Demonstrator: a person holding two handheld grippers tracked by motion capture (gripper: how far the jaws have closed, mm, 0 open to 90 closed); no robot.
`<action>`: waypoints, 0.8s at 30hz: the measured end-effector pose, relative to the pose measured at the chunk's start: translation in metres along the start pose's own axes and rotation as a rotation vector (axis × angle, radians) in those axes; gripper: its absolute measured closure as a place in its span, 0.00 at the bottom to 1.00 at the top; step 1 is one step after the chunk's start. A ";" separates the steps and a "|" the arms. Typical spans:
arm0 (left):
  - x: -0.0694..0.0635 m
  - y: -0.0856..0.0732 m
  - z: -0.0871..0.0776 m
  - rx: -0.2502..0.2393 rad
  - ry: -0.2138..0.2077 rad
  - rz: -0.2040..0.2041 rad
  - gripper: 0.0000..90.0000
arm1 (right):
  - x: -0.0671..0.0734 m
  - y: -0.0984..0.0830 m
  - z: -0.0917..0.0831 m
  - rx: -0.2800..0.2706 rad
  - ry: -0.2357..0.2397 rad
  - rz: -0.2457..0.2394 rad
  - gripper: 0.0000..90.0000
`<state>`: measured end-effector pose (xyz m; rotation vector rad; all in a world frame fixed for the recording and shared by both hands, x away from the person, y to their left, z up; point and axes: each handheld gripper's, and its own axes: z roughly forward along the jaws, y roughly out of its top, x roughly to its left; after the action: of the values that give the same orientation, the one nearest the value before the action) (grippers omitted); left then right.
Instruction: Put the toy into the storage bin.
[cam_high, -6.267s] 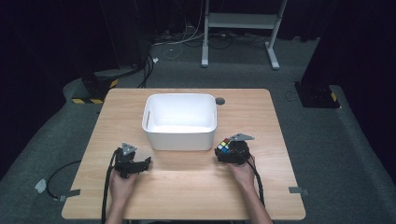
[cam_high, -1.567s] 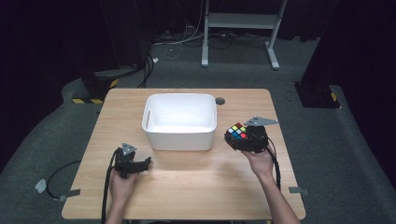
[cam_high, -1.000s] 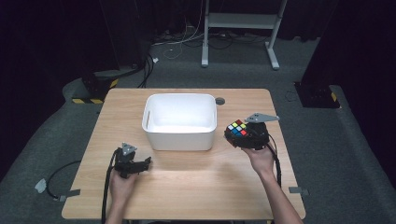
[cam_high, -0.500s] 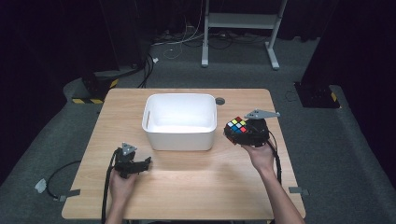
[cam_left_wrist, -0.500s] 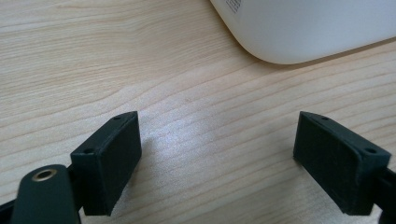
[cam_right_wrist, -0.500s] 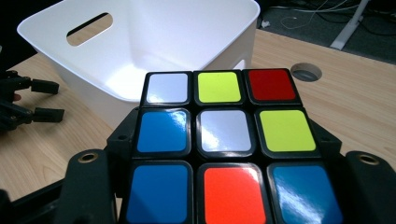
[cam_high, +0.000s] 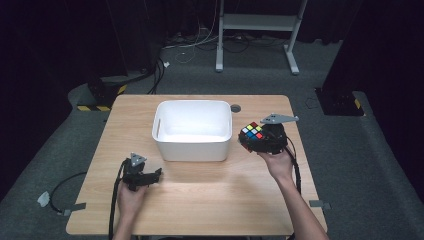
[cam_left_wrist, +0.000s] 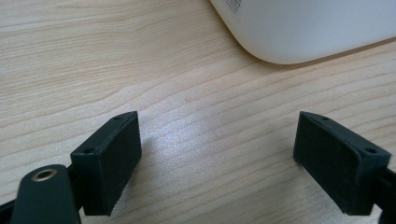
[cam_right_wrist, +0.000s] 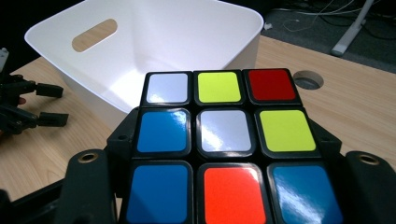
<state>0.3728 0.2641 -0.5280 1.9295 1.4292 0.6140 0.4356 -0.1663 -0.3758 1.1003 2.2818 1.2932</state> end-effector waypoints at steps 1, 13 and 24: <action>0.000 0.000 0.000 0.000 0.000 0.000 0.17 | 0.001 0.001 0.000 0.000 0.005 0.001 0.37; 0.000 0.000 0.000 0.000 0.000 0.000 0.17 | 0.005 0.014 0.002 -0.004 0.016 -0.013 0.37; 0.000 0.000 0.000 0.000 0.000 0.000 0.17 | 0.011 0.022 0.005 -0.004 0.035 -0.026 0.37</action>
<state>0.3728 0.2641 -0.5280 1.9297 1.4289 0.6142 0.4421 -0.1485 -0.3594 1.0506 2.3101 1.3169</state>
